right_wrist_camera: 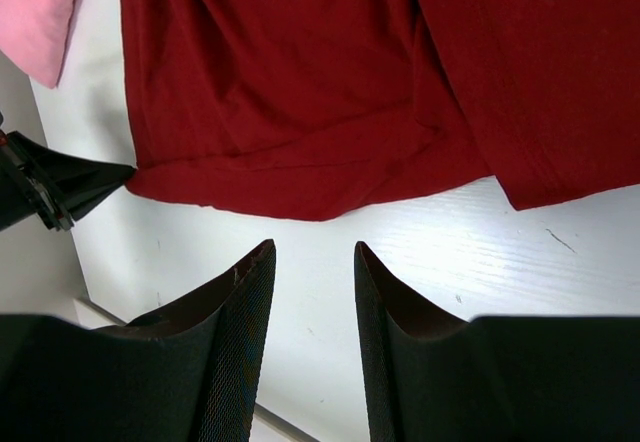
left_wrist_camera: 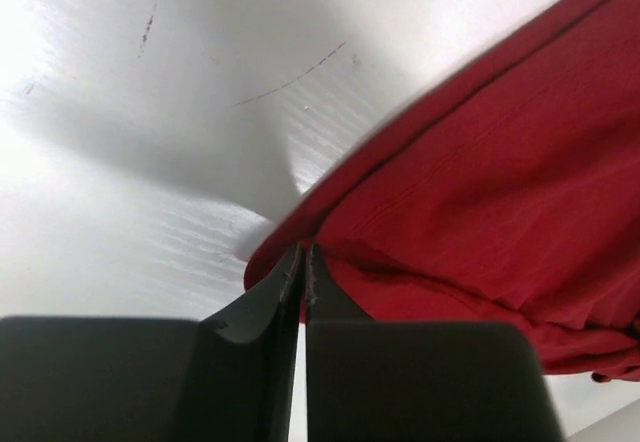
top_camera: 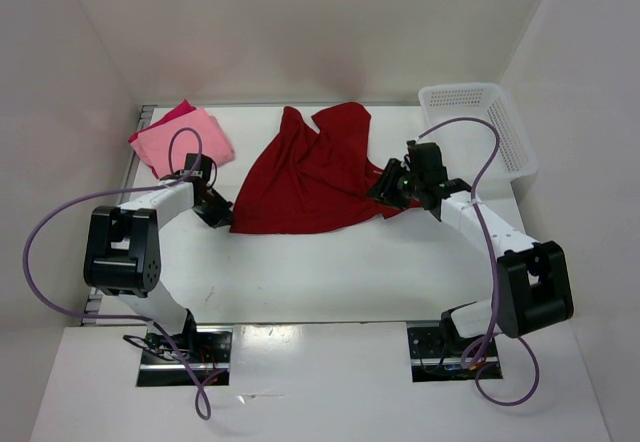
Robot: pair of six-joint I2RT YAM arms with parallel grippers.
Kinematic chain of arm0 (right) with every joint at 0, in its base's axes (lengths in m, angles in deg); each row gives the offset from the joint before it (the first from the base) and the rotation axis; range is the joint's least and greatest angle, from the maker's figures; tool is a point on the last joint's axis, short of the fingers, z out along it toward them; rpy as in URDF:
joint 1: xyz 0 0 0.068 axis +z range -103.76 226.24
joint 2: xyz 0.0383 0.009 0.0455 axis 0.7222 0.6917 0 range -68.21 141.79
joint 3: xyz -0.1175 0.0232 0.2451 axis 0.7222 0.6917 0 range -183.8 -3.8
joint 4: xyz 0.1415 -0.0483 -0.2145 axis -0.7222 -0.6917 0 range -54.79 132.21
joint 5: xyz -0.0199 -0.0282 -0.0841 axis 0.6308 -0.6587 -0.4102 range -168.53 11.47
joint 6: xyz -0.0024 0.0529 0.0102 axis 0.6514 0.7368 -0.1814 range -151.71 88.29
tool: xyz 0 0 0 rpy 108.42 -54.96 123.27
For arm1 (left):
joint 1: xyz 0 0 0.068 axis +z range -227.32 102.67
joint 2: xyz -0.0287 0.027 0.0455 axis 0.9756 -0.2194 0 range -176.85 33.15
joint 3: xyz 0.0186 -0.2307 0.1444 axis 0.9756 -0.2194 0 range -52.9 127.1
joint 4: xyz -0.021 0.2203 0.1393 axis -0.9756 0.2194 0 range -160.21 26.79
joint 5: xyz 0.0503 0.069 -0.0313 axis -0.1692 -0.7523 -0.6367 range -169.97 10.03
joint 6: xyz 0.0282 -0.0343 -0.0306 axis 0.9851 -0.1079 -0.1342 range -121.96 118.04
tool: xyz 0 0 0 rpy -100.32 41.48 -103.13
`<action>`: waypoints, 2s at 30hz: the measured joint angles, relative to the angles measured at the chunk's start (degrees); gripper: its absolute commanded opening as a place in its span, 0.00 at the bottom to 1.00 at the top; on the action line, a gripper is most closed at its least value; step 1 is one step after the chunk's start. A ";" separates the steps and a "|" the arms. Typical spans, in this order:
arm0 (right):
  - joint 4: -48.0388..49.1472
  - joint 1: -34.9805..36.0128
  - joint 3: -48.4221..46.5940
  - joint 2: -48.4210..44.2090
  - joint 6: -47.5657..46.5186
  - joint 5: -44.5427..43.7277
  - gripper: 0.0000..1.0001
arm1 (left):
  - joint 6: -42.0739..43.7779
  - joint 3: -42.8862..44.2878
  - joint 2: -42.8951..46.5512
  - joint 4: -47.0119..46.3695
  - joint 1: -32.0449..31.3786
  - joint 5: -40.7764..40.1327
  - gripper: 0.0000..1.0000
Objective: Fold and stack the t-shirts
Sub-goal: Flatten out the tshirt
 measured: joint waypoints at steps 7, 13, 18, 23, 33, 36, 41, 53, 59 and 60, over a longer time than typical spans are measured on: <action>-1.36 0.00 -1.90 1.42 -0.98 -2.97 0.13 | 1.38 5.90 4.26 4.81 0.00 0.09 0.00; -3.74 0.00 -4.90 3.78 -2.71 -9.09 0.29 | 5.64 12.44 10.97 3.96 0.50 0.59 0.00; -6.27 1.84 -6.23 7.65 -3.87 -12.11 0.44 | 10.56 7.82 14.19 4.07 3.63 0.79 0.00; -8.37 7.61 -13.49 16.31 -4.96 -15.78 0.45 | 13.16 1.01 14.21 3.50 4.13 2.78 0.00; -9.01 8.24 -19.63 25.14 -5.84 -24.46 0.45 | 14.93 -2.01 14.51 1.49 4.07 6.49 0.00; -9.55 8.24 -19.63 26.43 -5.84 -25.79 0.45 | 14.95 -2.01 14.51 0.59 4.07 7.63 0.00; -9.90 8.41 -19.93 28.48 -5.81 -26.43 0.46 | 14.95 -1.99 14.14 -0.42 4.07 8.70 0.00; -10.93 9.42 -21.68 29.77 -6.08 -26.21 0.44 | 14.91 -1.77 11.61 -1.68 4.07 9.84 0.00; -11.17 9.66 -22.36 31.52 -6.03 -26.93 0.09 | 14.91 -1.60 11.23 -1.81 4.07 10.05 0.00; -11.26 9.66 -22.36 31.50 -5.86 -27.32 0.07 | 14.91 -1.38 11.08 -1.86 4.07 10.08 0.00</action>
